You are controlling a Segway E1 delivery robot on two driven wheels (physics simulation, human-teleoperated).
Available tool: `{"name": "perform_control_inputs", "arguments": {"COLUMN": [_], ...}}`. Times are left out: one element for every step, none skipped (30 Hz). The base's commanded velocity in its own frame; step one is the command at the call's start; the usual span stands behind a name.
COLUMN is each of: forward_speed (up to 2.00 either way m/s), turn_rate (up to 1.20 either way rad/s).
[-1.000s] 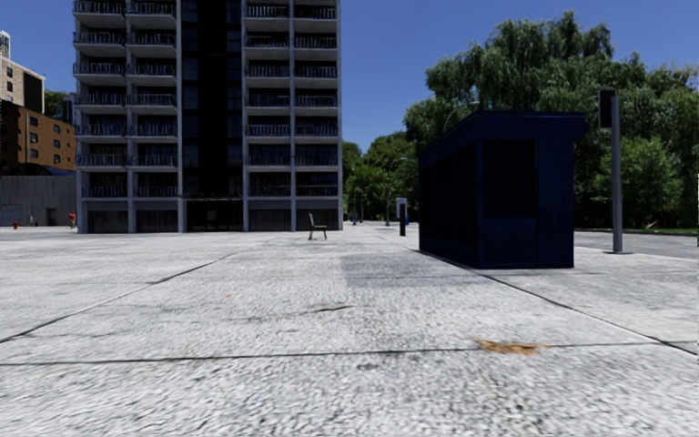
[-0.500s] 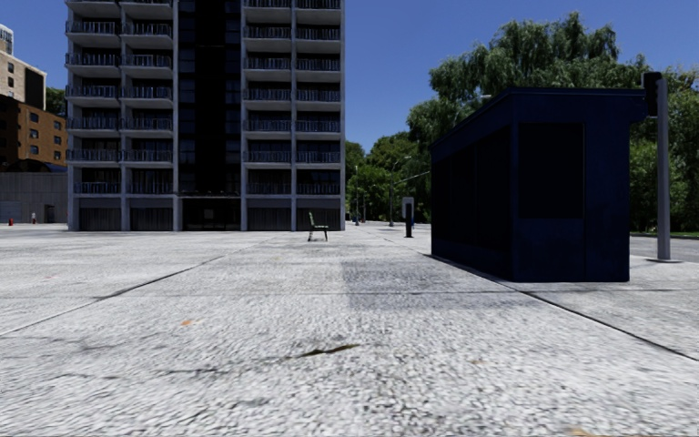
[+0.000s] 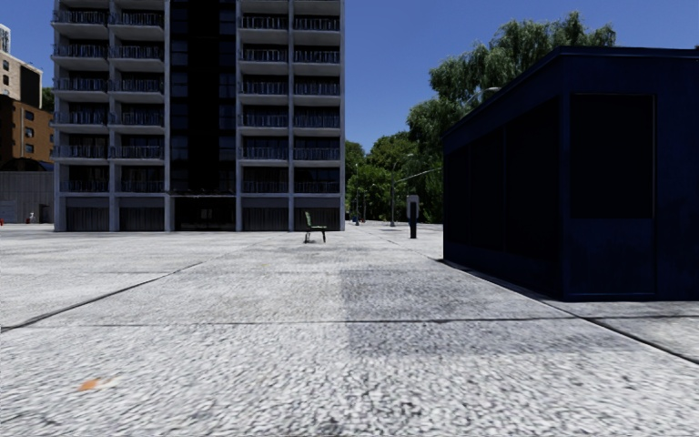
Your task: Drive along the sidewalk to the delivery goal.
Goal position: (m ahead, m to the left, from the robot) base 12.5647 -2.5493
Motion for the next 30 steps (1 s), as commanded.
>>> {"name": "perform_control_inputs", "arguments": {"forward_speed": [2.00,2.00,2.00,2.00,2.00,2.00,2.00,2.00,2.00,2.00,2.00,2.00,2.00,2.00,2.00,2.00,2.00,2.00,2.00,2.00,2.00,2.00,2.00,2.00,2.00,2.00,2.00,2.00,2.00,2.00], "turn_rate": [0.00,0.00,0.00,0.00,0.00,0.00,0.00,0.00,0.00,0.00,0.00,0.00,0.00,0.00,0.00,0.00,0.00,0.00,0.00,0.00,0.00,0.00,0.00,0.00,0.00,0.00,0.00,0.00,0.00,0.00]}}
